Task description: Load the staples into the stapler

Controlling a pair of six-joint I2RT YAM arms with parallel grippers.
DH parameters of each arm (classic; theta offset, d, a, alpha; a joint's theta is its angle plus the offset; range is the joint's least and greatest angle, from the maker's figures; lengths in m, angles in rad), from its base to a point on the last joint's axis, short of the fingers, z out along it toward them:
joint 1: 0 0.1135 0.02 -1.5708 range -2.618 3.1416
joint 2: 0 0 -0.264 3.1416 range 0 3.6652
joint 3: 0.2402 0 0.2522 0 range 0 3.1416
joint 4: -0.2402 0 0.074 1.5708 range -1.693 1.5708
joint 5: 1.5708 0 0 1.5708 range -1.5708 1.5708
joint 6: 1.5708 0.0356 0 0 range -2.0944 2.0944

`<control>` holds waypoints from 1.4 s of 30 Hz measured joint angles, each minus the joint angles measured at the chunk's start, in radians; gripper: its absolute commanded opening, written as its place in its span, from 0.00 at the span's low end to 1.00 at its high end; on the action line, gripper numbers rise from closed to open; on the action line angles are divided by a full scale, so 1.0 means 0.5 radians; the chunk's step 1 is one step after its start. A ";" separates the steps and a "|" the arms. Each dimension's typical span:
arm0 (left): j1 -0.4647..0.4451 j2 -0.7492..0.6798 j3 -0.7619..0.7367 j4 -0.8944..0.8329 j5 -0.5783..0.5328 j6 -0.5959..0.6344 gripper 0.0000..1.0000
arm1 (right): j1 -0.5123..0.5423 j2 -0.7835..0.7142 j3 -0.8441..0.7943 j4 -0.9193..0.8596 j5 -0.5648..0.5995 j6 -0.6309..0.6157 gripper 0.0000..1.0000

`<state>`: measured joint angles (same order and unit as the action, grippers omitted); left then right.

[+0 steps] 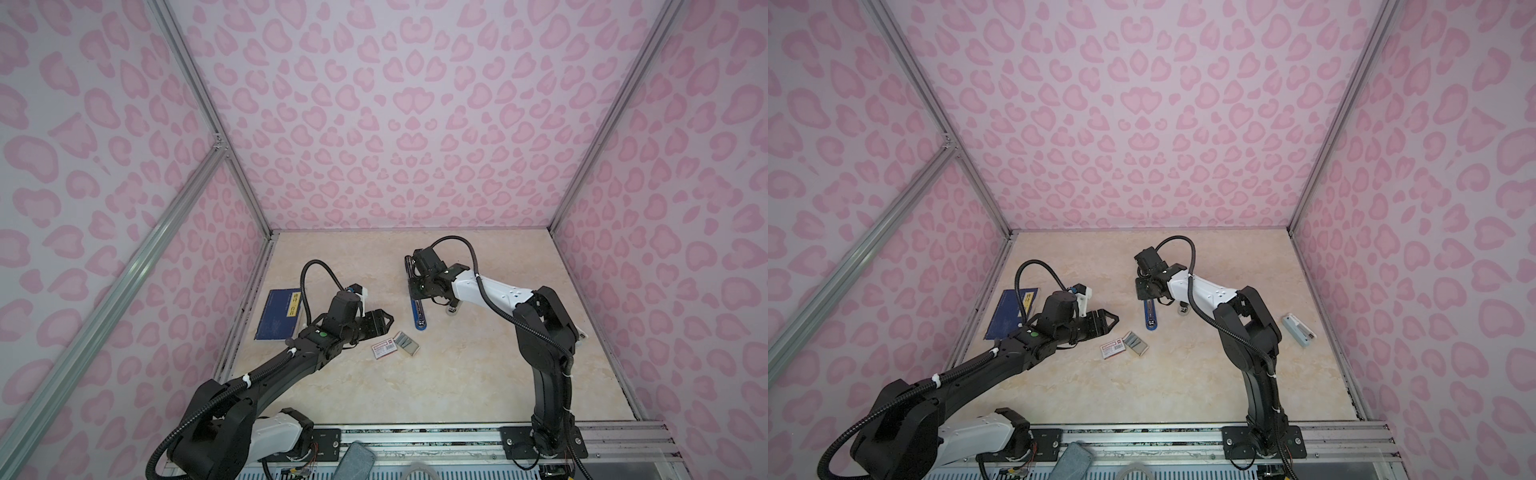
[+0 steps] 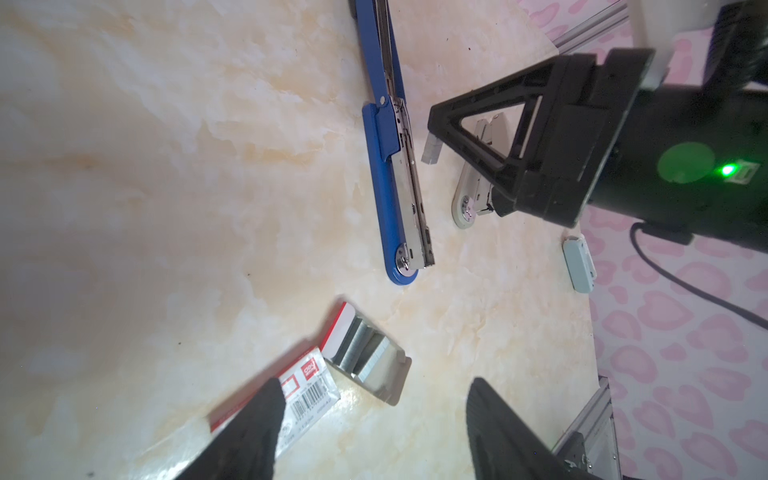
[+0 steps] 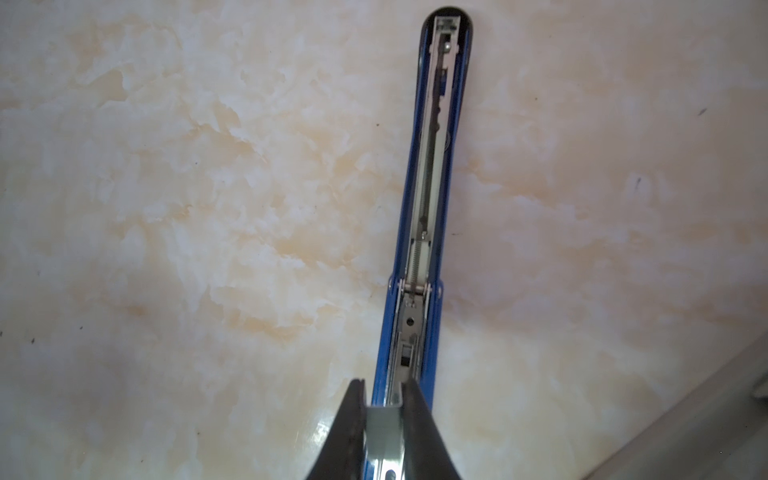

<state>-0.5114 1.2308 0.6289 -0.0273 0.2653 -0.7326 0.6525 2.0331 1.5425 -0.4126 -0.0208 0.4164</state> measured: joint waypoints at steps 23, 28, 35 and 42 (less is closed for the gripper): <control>0.002 0.002 -0.032 0.000 -0.008 0.000 0.70 | 0.027 0.100 0.019 -0.008 0.127 0.009 0.17; 0.002 0.000 -0.038 0.000 -0.009 0.000 0.70 | 0.039 0.101 0.002 0.000 0.147 0.017 0.18; 0.002 -0.002 -0.047 0.001 -0.024 0.000 0.69 | 0.061 0.101 -0.023 0.008 0.190 0.021 0.17; 0.002 -0.002 -0.053 0.002 -0.032 0.000 0.69 | 0.067 0.069 -0.076 0.020 0.198 0.030 0.18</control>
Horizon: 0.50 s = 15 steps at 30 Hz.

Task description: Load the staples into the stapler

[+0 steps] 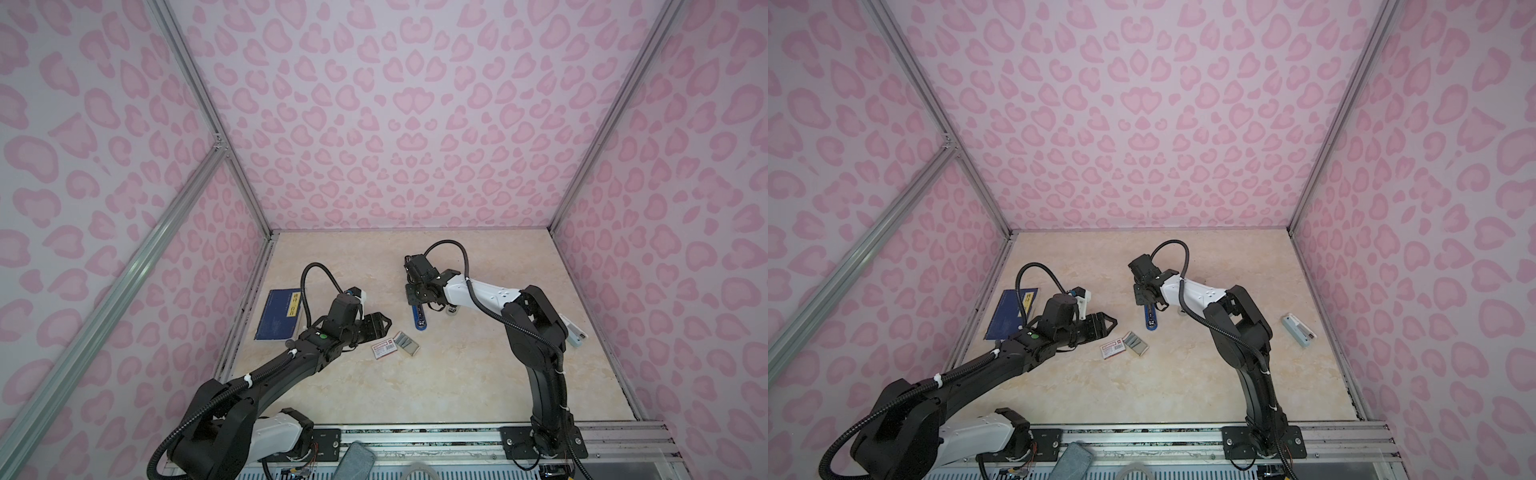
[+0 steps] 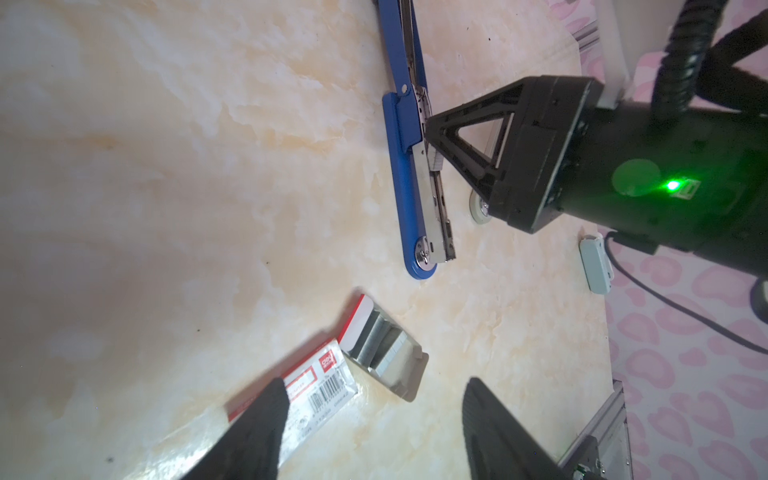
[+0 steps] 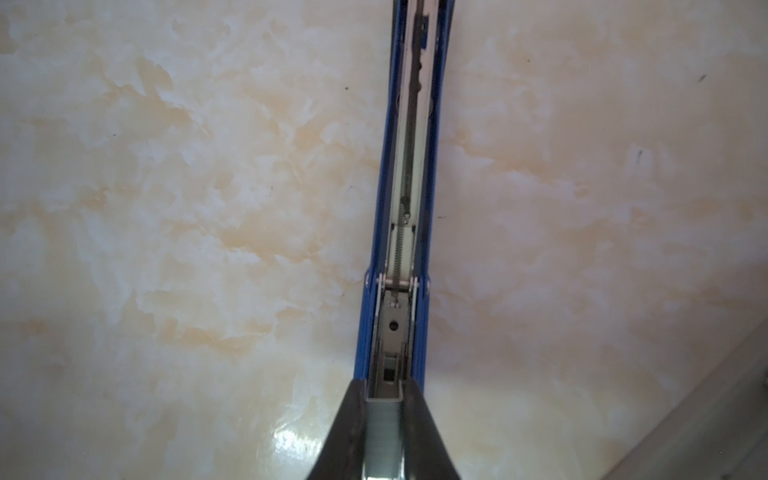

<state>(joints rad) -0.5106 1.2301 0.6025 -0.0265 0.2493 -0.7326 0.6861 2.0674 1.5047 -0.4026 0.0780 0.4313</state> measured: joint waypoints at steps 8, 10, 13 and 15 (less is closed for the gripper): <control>0.000 0.000 0.000 0.005 -0.008 0.000 0.69 | 0.023 -0.077 -0.132 0.039 0.026 0.012 0.19; 0.000 -0.001 -0.001 0.007 -0.008 0.000 0.69 | 0.026 -0.081 -0.142 0.050 0.037 0.014 0.19; 0.000 -0.006 -0.004 0.010 -0.008 0.000 0.68 | 0.032 -0.083 -0.149 0.066 0.047 0.014 0.19; 0.000 -0.009 -0.004 0.011 -0.008 0.000 0.68 | 0.034 -0.085 -0.150 0.074 0.053 0.016 0.19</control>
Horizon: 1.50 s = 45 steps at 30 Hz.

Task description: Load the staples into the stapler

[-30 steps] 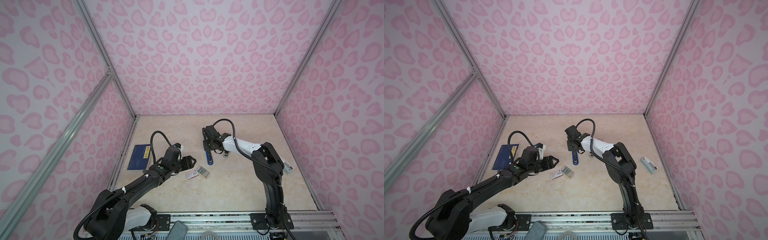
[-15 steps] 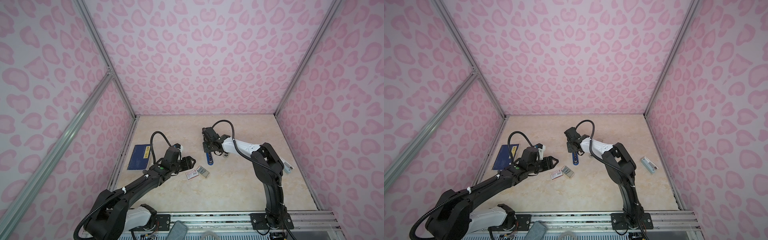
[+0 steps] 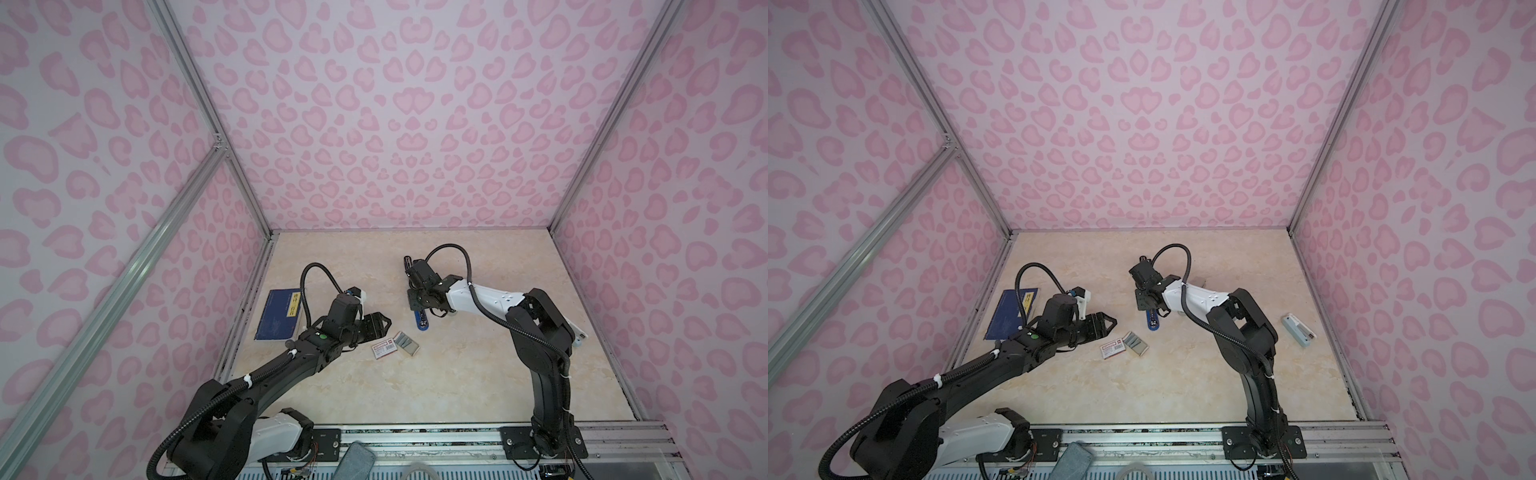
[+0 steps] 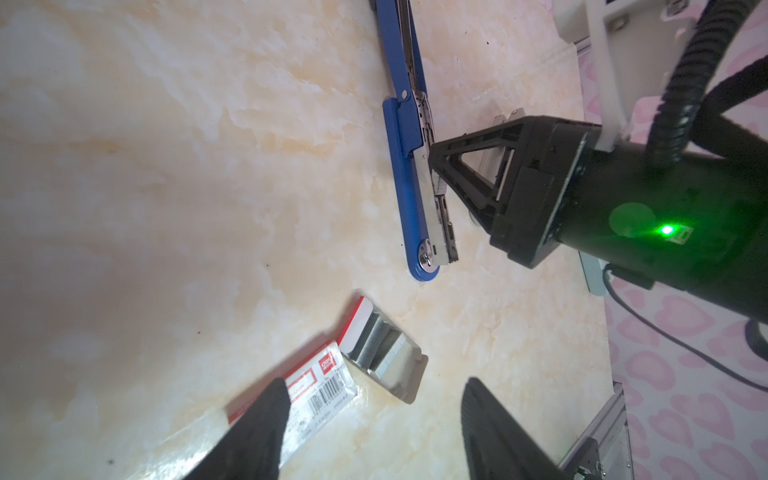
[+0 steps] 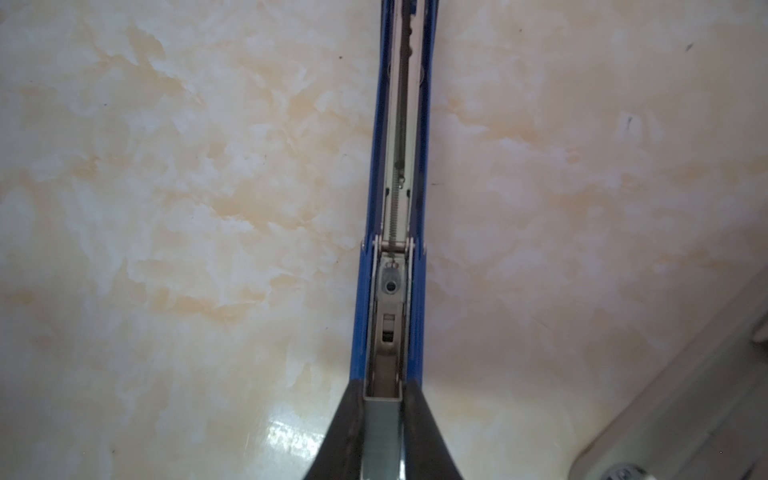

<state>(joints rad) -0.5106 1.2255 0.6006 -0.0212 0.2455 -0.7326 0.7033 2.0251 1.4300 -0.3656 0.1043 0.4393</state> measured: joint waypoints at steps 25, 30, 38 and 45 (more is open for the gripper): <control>0.000 0.014 0.000 0.002 0.002 0.001 0.68 | 0.020 -0.071 -0.082 0.047 0.069 0.018 0.32; 0.000 0.012 0.000 0.003 0.001 0.000 0.68 | 0.012 -0.053 -0.003 0.042 0.063 -0.008 0.32; 0.000 -0.002 -0.008 0.008 -0.002 0.000 0.68 | -0.006 0.027 0.091 0.011 0.002 -0.036 0.31; 0.000 -0.008 -0.027 0.039 -0.008 0.000 0.68 | 0.002 0.034 0.030 0.004 -0.044 -0.042 0.29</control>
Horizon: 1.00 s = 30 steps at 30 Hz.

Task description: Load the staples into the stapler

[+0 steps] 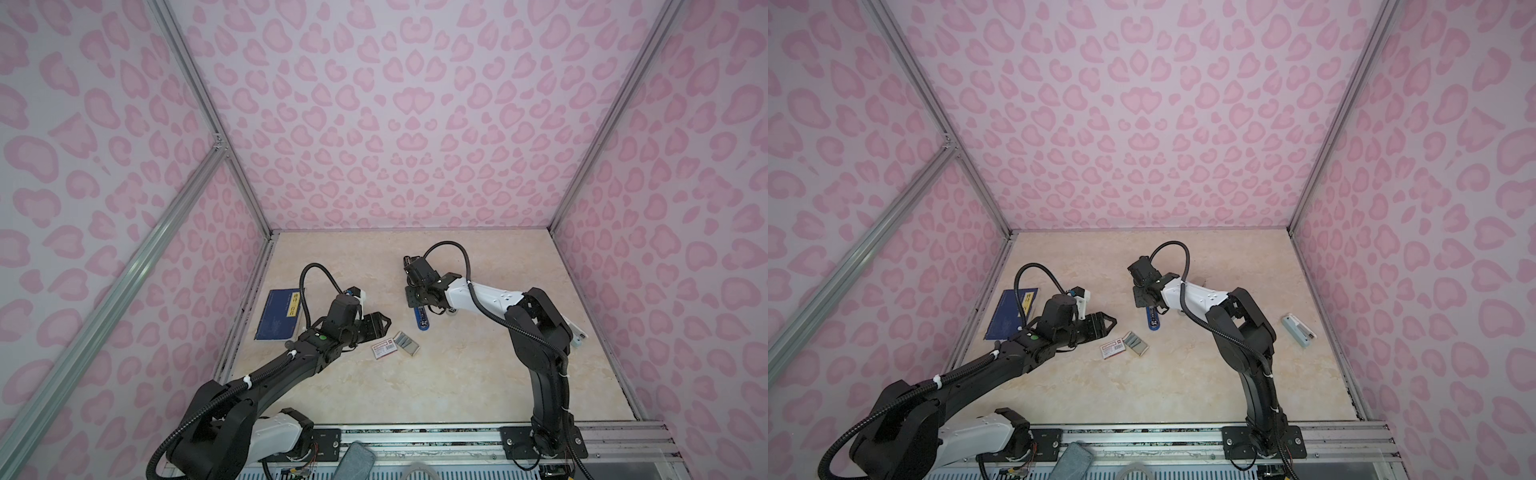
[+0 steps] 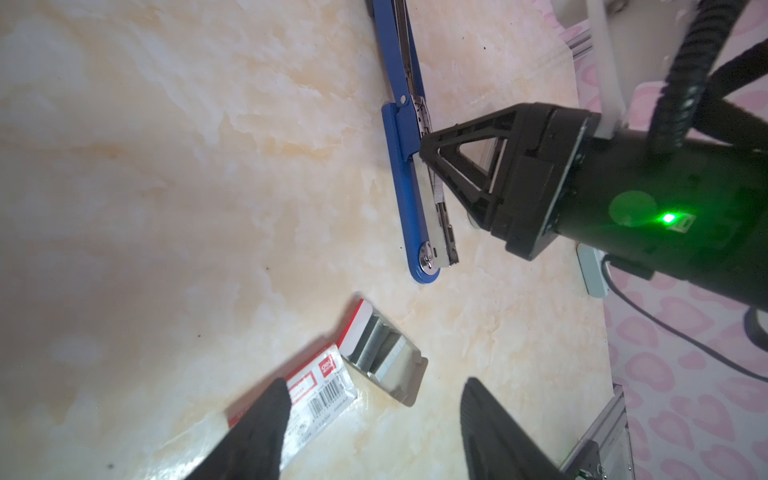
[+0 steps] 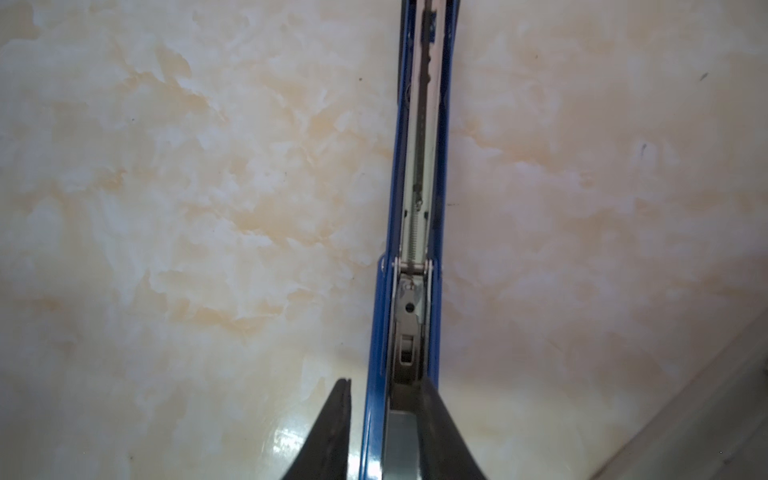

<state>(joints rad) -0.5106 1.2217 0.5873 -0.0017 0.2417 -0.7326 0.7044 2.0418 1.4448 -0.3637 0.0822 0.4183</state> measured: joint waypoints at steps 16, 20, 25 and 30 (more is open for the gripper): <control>0.002 -0.004 -0.014 0.013 0.000 -0.008 0.68 | 0.014 -0.034 -0.029 -0.002 -0.008 0.011 0.32; 0.002 -0.005 -0.018 0.013 0.000 -0.008 0.68 | 0.014 -0.031 0.005 -0.001 -0.008 0.009 0.31; 0.002 -0.005 -0.018 0.017 0.000 -0.014 0.68 | 0.016 -0.003 0.022 -0.002 -0.008 0.008 0.31; 0.002 -0.005 -0.024 0.018 0.000 -0.014 0.68 | 0.016 0.014 0.011 -0.002 -0.017 0.010 0.29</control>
<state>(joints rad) -0.5098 1.2194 0.5755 0.0071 0.2417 -0.7399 0.7124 2.0491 1.4502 -0.3645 0.0738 0.4232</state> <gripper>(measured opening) 0.679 0.298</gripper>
